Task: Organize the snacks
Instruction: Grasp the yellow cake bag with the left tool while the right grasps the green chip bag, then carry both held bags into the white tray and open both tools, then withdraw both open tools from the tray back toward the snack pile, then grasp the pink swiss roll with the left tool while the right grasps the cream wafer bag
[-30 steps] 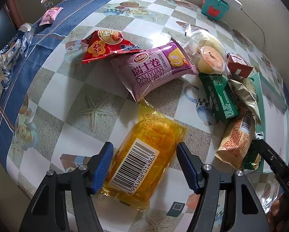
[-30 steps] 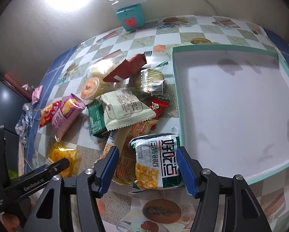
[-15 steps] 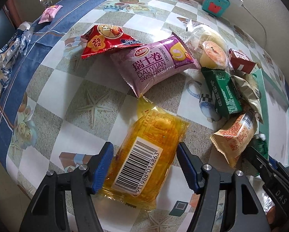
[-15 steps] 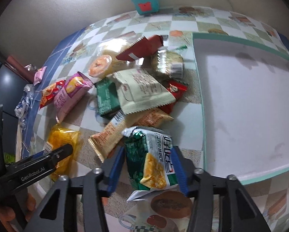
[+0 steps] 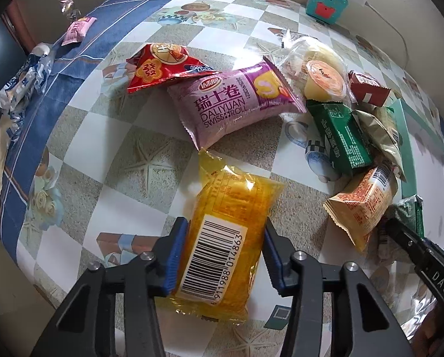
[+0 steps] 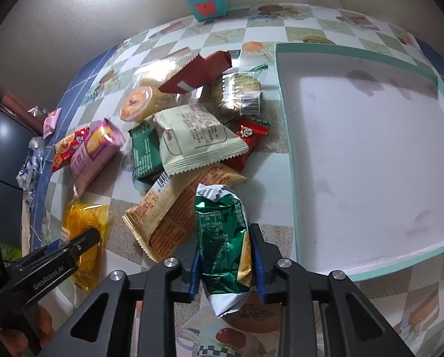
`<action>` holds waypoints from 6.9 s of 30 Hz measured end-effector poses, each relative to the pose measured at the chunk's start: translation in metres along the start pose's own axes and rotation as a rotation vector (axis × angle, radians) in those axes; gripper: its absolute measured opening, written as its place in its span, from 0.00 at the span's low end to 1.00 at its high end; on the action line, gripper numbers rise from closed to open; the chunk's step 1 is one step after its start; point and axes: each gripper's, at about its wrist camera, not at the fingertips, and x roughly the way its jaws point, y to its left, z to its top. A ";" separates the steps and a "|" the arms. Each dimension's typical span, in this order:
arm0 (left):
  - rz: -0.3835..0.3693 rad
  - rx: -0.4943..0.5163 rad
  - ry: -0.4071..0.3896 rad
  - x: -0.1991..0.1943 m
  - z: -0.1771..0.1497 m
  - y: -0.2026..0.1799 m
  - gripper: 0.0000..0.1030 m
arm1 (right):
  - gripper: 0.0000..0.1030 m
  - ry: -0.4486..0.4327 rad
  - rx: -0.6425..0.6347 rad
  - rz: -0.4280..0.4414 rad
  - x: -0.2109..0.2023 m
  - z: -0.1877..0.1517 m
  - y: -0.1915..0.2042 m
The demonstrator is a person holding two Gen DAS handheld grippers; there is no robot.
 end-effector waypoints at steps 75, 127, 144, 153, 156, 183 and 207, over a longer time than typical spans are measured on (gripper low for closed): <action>-0.076 0.352 -0.108 -0.044 0.050 -0.304 0.69 | 0.50 -0.270 0.408 -0.436 -0.109 0.049 -0.211; 0.145 -0.339 -0.148 -0.089 0.042 0.021 0.93 | 1.00 -0.164 0.062 -0.192 -0.067 0.017 0.017; 0.105 -0.380 -0.031 -0.055 0.044 0.028 0.93 | 1.00 -0.044 0.087 -0.133 -0.016 0.017 0.025; 0.103 -0.398 0.028 -0.034 0.049 0.037 0.93 | 1.00 -0.023 0.126 -0.106 0.002 0.022 0.028; 0.102 -0.401 0.031 -0.032 0.051 0.039 0.93 | 1.00 -0.025 0.130 -0.107 0.007 0.025 0.031; 0.150 -0.278 0.103 0.007 0.065 0.019 0.93 | 1.00 0.007 0.037 -0.239 0.058 0.035 0.052; 0.103 -0.088 0.007 -0.002 0.115 0.027 0.93 | 0.56 -0.022 -0.048 -0.240 0.034 0.024 0.032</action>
